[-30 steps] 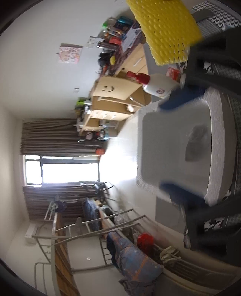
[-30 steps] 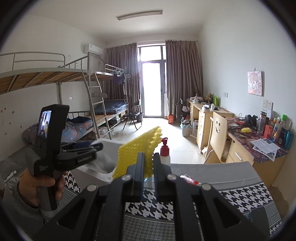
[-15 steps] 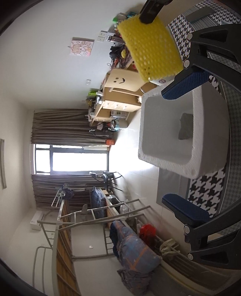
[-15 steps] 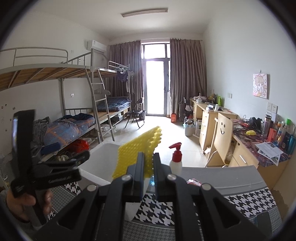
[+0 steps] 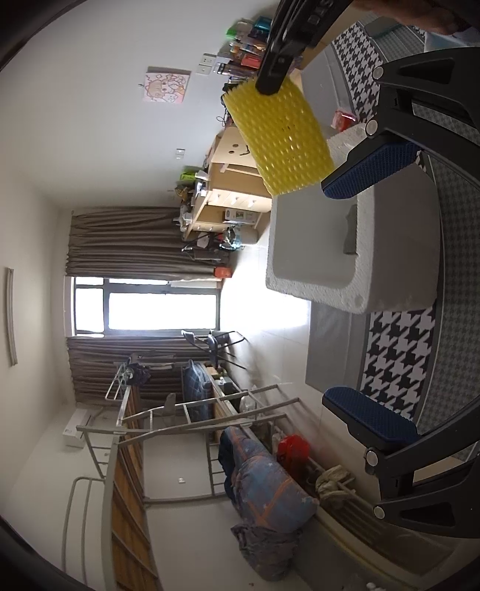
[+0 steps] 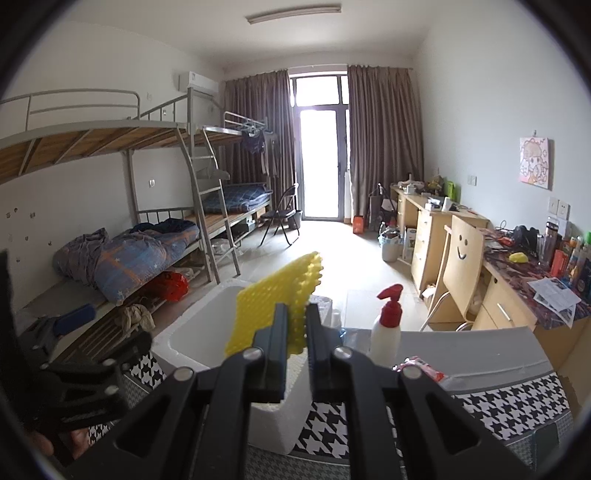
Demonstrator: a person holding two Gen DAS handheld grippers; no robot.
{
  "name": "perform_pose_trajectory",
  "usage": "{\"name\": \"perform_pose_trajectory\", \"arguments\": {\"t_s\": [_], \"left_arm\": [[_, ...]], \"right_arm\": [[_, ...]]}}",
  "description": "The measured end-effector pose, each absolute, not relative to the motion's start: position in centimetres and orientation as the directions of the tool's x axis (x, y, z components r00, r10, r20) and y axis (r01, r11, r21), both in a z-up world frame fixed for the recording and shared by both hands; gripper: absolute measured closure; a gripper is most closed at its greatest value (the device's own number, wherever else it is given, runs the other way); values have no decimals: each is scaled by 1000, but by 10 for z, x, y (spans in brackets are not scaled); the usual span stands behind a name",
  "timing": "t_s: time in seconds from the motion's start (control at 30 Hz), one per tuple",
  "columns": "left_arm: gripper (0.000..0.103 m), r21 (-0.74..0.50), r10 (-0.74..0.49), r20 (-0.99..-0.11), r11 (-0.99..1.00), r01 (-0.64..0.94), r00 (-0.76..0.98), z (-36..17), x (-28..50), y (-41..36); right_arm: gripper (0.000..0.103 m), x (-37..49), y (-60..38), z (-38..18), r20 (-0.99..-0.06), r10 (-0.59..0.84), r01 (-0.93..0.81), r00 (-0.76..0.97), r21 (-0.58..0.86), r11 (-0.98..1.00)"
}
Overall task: Organize soft objects
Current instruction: 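Open the left gripper to drop the sock while the right gripper drops the sleeve into the box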
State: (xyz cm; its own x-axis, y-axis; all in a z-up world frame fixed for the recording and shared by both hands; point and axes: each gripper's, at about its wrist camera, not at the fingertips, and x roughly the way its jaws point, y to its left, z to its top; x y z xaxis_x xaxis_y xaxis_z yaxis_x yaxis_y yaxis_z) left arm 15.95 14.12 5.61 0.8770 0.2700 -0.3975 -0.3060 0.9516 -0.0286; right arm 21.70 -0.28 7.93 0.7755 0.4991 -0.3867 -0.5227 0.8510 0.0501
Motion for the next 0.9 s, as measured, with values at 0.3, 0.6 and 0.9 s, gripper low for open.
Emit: {"name": "perform_pose_trajectory", "arguments": {"t_s": [0.3,0.6,0.9], "left_arm": [[1,-15,300,-403,943,-334,865,53,151,153],[1,-21,313,-416,935,-353,854,46,146,165],[1,-35,289,-431,941,-336,855,40,145,175]], "right_arm": [[91,231,16,72,-436,507,-537,744,63,841],[91,243,32,66,-475,498,-538,725,61,841],[91,254,49,56,-521,497,-547,694,67,834]]}}
